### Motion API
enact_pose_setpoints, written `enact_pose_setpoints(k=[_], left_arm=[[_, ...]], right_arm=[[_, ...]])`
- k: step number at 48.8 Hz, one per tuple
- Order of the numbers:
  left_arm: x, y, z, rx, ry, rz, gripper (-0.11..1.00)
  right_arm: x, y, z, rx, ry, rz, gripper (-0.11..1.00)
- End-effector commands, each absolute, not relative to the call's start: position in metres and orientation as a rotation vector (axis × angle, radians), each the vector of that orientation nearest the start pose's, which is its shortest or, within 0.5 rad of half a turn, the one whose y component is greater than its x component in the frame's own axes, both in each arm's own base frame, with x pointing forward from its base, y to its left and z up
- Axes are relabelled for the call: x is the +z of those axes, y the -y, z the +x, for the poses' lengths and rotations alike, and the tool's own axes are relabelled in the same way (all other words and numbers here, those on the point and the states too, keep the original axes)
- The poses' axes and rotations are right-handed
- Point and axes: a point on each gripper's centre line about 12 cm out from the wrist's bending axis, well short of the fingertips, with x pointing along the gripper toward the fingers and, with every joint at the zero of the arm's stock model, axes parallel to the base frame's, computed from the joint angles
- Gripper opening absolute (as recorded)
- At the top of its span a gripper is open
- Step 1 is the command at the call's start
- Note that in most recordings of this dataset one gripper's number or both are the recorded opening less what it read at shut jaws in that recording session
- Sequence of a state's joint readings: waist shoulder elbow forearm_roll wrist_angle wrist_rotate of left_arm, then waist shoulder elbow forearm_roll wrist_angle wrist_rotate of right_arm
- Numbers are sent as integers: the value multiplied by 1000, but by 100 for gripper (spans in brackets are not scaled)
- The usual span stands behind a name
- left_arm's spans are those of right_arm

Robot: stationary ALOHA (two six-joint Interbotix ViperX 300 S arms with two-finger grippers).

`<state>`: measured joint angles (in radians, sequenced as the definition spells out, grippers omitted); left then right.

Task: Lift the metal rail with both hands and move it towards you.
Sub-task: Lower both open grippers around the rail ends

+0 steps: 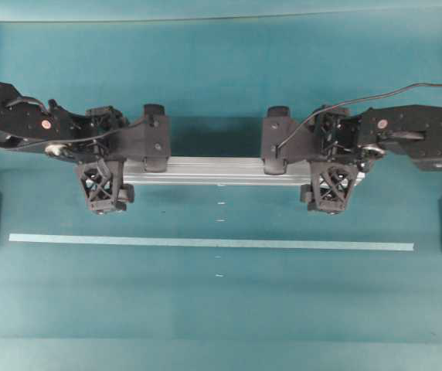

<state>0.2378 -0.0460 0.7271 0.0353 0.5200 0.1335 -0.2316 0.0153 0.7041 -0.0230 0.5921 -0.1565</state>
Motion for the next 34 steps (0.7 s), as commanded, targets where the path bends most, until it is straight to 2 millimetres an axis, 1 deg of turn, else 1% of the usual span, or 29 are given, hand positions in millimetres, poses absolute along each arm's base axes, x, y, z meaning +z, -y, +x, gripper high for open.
enact_pose_setpoints(k=[1,9,19,25,34], left_arm=[[132,-83,313,139,-1186,11,99],[132,-89,311,148,-1186,11,99],[124,-89,311,118,-1212,45,99],[117,-89,311,115,-1230,42,99],[118,-89,313,121,-1213,39,99]], right_arm=[[111,75,313,-92,-1314,-6,100],[110,79,311,-103,-1311,2,100],[107,85,307,-114,-1322,10,100],[104,84,304,-107,-1330,4,100],[101,82,300,-107,-1342,15,100]])
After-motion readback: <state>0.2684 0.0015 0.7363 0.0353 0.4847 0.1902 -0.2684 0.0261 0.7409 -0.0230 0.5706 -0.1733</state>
